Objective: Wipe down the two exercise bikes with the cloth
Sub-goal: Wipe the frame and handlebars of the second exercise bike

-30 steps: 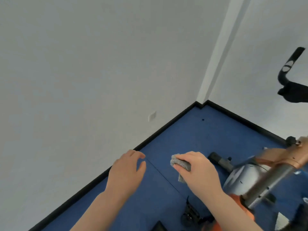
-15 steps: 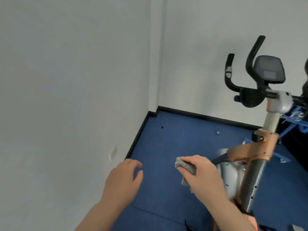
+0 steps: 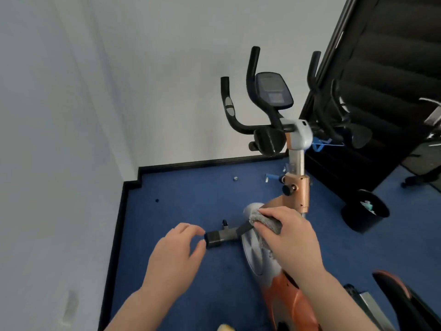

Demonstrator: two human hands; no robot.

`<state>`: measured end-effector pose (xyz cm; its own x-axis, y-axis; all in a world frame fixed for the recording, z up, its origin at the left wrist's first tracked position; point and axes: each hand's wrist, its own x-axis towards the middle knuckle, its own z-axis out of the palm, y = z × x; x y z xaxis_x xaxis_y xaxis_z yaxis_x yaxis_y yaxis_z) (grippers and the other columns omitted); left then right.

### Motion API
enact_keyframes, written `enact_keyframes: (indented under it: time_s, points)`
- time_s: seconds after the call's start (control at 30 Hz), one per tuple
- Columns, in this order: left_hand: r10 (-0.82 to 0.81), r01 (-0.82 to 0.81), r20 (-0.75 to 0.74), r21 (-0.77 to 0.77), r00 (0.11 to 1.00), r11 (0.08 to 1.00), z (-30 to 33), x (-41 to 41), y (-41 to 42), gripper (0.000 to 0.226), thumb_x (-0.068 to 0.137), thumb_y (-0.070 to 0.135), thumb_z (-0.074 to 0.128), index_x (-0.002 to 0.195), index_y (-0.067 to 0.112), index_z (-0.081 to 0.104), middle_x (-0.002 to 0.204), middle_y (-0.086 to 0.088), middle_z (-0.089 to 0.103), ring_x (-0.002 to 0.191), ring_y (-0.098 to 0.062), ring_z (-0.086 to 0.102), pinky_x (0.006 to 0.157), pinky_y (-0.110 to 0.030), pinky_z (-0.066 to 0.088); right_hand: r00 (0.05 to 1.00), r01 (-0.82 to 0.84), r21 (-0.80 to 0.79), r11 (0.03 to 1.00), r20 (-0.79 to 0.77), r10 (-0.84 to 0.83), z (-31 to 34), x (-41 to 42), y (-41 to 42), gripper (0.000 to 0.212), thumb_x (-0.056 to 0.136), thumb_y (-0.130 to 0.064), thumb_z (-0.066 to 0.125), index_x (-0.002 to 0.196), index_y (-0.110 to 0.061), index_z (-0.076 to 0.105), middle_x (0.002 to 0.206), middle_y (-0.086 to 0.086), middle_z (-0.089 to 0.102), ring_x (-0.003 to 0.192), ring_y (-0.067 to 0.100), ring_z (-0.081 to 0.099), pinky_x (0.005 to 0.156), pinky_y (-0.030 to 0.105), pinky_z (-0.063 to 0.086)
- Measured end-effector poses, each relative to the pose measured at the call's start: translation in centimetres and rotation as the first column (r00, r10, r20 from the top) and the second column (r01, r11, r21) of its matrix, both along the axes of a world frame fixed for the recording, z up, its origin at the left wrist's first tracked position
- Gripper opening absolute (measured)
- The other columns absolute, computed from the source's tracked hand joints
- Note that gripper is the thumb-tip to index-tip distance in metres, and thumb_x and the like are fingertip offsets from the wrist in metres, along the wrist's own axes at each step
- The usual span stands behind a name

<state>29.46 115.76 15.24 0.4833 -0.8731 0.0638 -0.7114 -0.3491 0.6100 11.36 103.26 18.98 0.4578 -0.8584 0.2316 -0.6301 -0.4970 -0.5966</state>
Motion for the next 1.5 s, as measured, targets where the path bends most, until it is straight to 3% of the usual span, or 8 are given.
enact_keyframes:
  time_s: [0.2,0.33,0.47,0.67,0.8,0.97,1.23,1.5]
  points:
    - [-0.062,0.061,-0.007,-0.09,0.998,0.994,2.0,2.1,-11.3,0.018,0.091,0.036,0.048,0.106,0.036,0.059,0.111,0.025,0.054,0.094,-0.006,0.055,0.079,-0.025,0.045,0.995,0.086,-0.025,0.996,0.047,-0.085,1.4,0.8,-8.7,0.02,0.079,-0.032,0.073,0.099,-0.035,0.07,0.094,-0.026,0.064,0.096,-0.005,0.054,0.073,0.003,0.035]
    - [-0.07,0.061,-0.064,-0.136,0.995,0.989,3.0,2.5,-16.7,0.02,0.092,0.034,0.048,0.109,0.034,0.058,0.11,0.024,0.052,0.086,-0.006,0.053,0.075,-0.023,0.042,0.988,0.131,-0.076,0.988,0.089,-0.124,2.3,2.6,-14.8,0.019,0.08,-0.031,0.072,0.099,-0.034,0.069,0.094,-0.022,0.064,0.096,0.002,0.057,0.077,0.02,0.047]
    - [-0.117,0.108,-0.085,-0.1,0.989,0.989,3.1,3.3,-20.4,0.025,0.093,0.034,0.048,0.117,0.033,0.056,0.105,0.026,0.047,0.064,-0.006,0.045,0.075,-0.02,0.039,0.992,0.099,-0.177,0.979,0.097,-0.082,3.8,6.7,-20.0,0.021,0.085,-0.024,0.066,0.105,-0.028,0.067,0.101,-0.016,0.064,0.098,0.005,0.053,0.077,0.008,0.036]
    - [-0.275,0.264,-0.065,-0.141,0.959,0.954,3.5,6.7,-27.9,0.032,0.095,0.033,0.041,0.125,0.029,0.051,0.125,0.018,0.054,0.11,-0.005,0.052,0.095,-0.029,0.042,0.995,0.077,-0.157,0.985,0.072,-0.067,1.7,11.7,-24.2,0.025,0.088,-0.017,0.059,0.112,-0.023,0.065,0.111,-0.011,0.063,0.105,0.009,0.053,0.087,0.029,0.049]
    - [-0.354,0.331,-0.078,-0.215,0.932,0.919,3.3,8.5,-31.9,0.029,0.097,0.032,0.039,0.122,0.03,0.054,0.121,0.017,0.057,0.109,-0.006,0.055,0.093,-0.032,0.046,0.944,0.223,-0.098,0.97,0.27,-0.19,-1.1,11.3,-20.8,0.024,0.086,-0.022,0.056,0.108,-0.027,0.066,0.105,-0.02,0.062,0.104,0.0,0.054,0.089,0.01,0.04]
    - [-0.44,0.38,-0.224,-0.265,0.87,0.886,2.0,7.8,-34.2,0.034,0.096,0.041,0.03,0.12,0.034,0.053,0.111,0.019,0.061,0.102,-0.003,0.058,0.088,-0.036,0.049,0.917,0.284,-0.079,0.956,0.314,-0.246,0.2,11.3,-23.1,0.029,0.085,-0.007,0.063,0.109,-0.023,0.07,0.107,-0.016,0.065,0.107,0.004,0.056,0.093,0.015,0.042]
    - [-0.416,0.27,-0.477,-0.345,0.774,0.899,1.7,6.3,-34.9,0.032,0.098,0.035,0.029,0.11,0.034,0.058,0.098,0.012,0.068,0.096,-0.006,0.063,0.085,-0.037,0.051,0.958,0.204,-0.095,0.974,0.224,-0.179,-1.3,10.4,-22.6,0.028,0.086,-0.018,0.056,0.111,-0.024,0.068,0.107,-0.016,0.061,0.103,0.003,0.056,0.089,0.018,0.046]
    - [-0.369,0.18,-0.524,-0.376,0.767,0.909,0.9,5.1,-35.2,0.037,0.098,0.033,0.026,0.117,0.034,0.058,0.108,0.012,0.067,0.106,-0.009,0.061,0.092,-0.04,0.049,0.946,-0.066,-0.54,0.839,-0.301,-0.12,0.9,10.0,-27.4,0.038,0.075,-0.017,0.068,0.112,-0.024,0.067,0.11,-0.001,0.065,0.095,0.018,0.046,0.077,0.03,0.035]
